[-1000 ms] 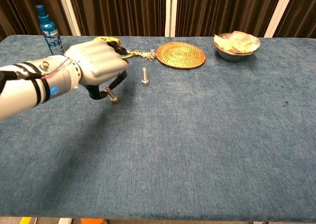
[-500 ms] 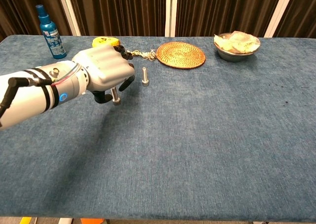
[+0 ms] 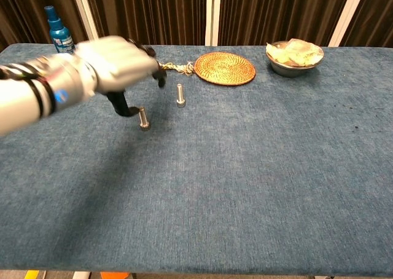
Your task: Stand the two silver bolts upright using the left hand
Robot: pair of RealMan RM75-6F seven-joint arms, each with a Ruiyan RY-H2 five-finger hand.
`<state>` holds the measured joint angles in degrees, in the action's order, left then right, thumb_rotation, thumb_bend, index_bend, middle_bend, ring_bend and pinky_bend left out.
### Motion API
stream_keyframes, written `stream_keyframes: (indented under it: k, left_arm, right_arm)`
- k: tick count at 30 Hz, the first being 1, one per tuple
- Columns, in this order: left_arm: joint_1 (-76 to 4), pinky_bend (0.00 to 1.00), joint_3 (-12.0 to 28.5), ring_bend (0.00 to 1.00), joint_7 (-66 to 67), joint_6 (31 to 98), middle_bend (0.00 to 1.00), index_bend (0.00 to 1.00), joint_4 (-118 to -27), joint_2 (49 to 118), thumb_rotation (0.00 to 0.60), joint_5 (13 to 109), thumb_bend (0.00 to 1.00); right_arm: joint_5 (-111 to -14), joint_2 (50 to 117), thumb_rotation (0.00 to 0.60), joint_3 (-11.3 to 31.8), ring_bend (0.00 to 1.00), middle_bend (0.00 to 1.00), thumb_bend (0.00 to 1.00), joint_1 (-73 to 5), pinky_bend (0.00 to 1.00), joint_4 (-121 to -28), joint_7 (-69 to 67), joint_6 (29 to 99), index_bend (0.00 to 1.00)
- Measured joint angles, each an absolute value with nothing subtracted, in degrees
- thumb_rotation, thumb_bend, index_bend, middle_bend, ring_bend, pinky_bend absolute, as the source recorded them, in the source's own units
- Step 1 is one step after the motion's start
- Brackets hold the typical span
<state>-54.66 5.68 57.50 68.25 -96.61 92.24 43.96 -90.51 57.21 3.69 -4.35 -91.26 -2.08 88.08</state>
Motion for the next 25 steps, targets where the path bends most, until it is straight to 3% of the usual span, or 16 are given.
stream_keyframes:
  k: [5,13,18,25]
  left_arm:
    - [-48.71,0.00,6.94,0.00,42.15,72.38,0.18,0.25,-98.99,87.23,0.600,49.76,0.08]
    - [-34.05,0.00,6.12,0.00,16.00,79.80,0.18,0.27,-100.79,74.65,0.600,59.51,0.06]
    - [-23.87,0.00,2.71,0.00,3.50,84.37,0.18,0.28,-98.89,68.72,0.600,65.81,0.06]
    - [-13.06,0.00,-2.83,0.00,-3.51,91.86,0.18,0.29,-95.03,65.19,0.600,73.75,0.06]
  right_arm:
    - [-90.32,56.94,0.600,3.83,0.00,0.14,0.19,-4.79,0.01,-91.25,-2.41,87.40,0.09]
    - [-89.72,57.05,0.600,3.84,0.00,0.14,0.19,-4.93,0.01,-90.67,-3.44,86.91,0.09]
    - [-89.14,56.86,0.600,3.86,0.00,0.14,0.19,-4.89,0.01,-90.92,-3.26,86.59,0.09]
    - [-89.26,57.36,0.600,3.92,0.00,0.14,0.19,-5.51,0.01,-91.90,-1.78,85.79,0.09]
